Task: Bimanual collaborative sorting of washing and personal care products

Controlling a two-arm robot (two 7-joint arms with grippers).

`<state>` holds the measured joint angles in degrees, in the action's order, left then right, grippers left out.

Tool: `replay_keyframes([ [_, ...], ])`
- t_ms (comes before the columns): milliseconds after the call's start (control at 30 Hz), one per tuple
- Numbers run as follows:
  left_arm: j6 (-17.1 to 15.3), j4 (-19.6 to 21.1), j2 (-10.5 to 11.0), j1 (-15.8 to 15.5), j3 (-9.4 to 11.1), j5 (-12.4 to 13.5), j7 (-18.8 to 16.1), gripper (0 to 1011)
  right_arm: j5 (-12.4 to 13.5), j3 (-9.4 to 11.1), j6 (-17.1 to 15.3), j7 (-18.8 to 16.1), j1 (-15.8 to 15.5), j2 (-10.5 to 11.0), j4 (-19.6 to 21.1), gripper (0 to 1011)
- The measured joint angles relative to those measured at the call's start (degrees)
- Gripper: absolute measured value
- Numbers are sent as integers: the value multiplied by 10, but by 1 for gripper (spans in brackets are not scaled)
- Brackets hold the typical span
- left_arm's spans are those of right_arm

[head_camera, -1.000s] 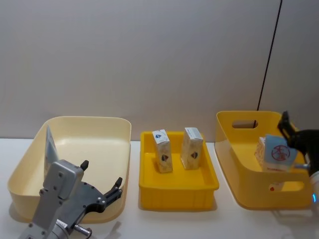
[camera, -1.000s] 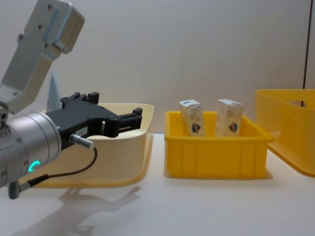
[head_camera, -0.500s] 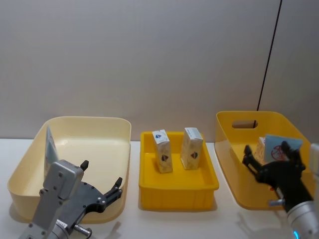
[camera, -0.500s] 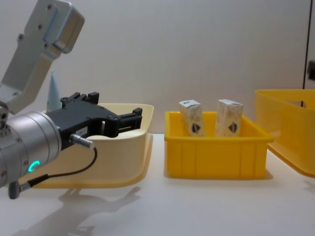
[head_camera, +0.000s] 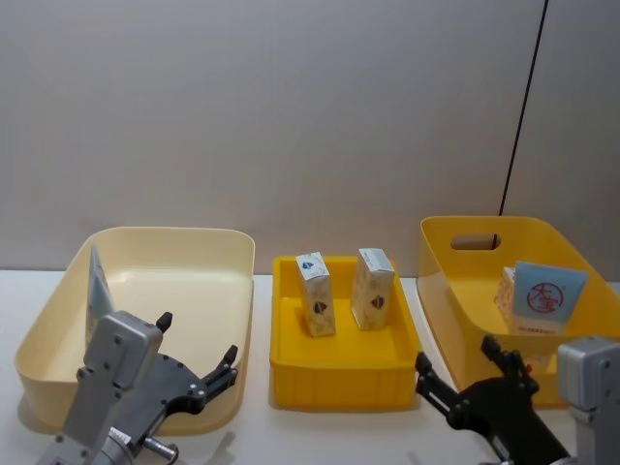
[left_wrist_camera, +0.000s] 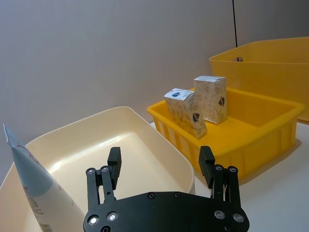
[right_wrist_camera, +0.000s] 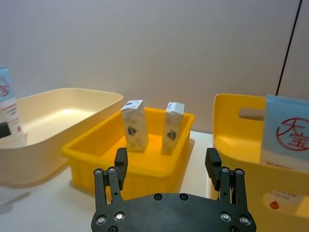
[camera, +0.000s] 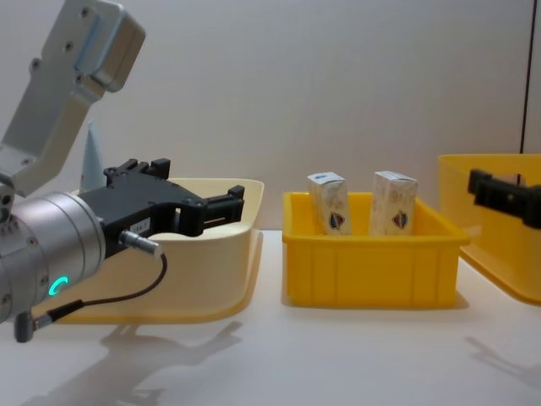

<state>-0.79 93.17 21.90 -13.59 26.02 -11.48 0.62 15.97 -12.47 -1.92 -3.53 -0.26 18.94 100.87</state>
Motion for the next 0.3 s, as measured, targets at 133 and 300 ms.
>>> replay_keyframes([
  [133,0,0,0,0,0,0,0,1003,5,-5,0,-3,-5,3,3,1001],
  [300,0,0,0,0,0,0,0,1003,5,-5,-1,-3,-6,4,4,1001],
])
